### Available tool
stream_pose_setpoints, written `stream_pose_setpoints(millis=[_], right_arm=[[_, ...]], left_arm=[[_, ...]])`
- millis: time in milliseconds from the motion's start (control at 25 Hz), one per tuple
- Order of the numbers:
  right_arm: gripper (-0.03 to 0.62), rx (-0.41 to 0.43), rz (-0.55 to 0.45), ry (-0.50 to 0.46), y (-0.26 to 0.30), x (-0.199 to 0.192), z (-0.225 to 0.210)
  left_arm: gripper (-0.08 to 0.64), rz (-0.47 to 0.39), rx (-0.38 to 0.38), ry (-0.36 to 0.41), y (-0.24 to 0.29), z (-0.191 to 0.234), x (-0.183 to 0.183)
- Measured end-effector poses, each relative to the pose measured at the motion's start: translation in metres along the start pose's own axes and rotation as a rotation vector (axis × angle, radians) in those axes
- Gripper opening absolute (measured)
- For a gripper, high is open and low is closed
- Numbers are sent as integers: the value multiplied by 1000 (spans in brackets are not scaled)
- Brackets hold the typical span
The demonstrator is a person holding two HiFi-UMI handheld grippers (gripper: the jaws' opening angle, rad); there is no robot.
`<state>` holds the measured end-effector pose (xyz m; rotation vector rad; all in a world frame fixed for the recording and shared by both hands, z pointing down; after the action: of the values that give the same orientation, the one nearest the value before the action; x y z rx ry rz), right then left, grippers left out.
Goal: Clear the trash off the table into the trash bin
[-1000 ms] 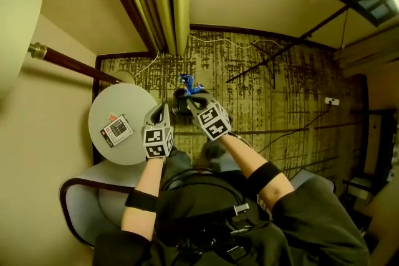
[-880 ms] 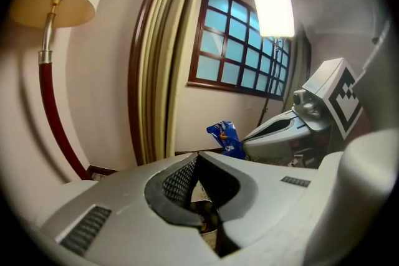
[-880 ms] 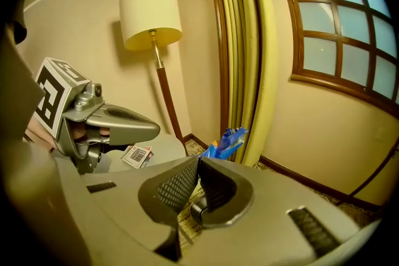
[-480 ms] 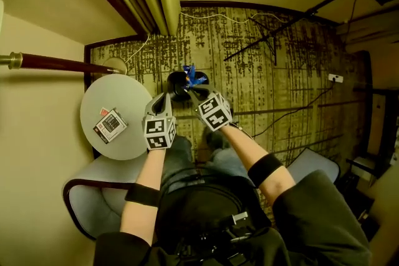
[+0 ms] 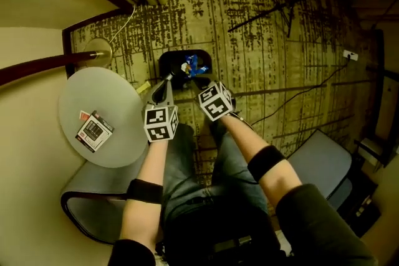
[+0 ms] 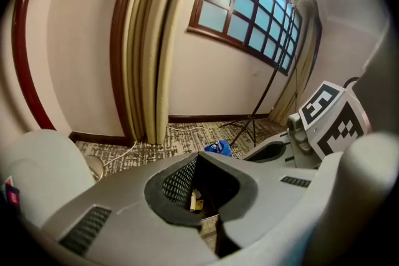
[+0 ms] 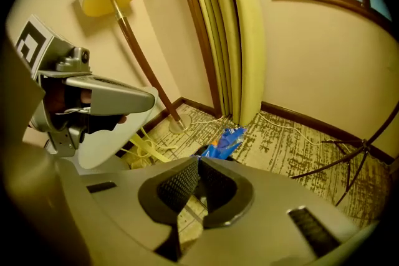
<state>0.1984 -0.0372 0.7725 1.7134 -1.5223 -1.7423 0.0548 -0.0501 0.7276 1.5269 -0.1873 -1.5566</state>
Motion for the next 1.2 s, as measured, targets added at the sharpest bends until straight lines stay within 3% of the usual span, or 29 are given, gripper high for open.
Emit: stream_pose_setpoints(millis=[440, 720, 920, 1000, 1200], right_arm=[[28, 27, 88, 29, 151, -94, -43], [37, 14, 151, 30, 212, -145, -61], [112, -39, 177, 8, 229, -159, -71], [172, -51, 178, 6, 227, -160, -69], [170, -49, 179, 16, 215, -155, -65]], left_arm=[[0, 93, 0, -26, 129, 31, -114], [0, 133, 10, -49, 174, 47, -170], [0, 131, 12, -47, 188, 53, -184], [0, 133, 9, -50, 186, 52, -188], [0, 132, 11, -49, 173, 47, -179]])
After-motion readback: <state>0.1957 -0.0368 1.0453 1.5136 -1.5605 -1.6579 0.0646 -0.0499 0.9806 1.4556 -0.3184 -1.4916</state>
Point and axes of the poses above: the fingertips, and each gripper's own axes: y forward along the fingers, z to its left, x out of its top, the point moved 7 cm from there along -y, backward along the fingers, and after that the axes turned 3 degrees about -z, right-handed, at the moved point
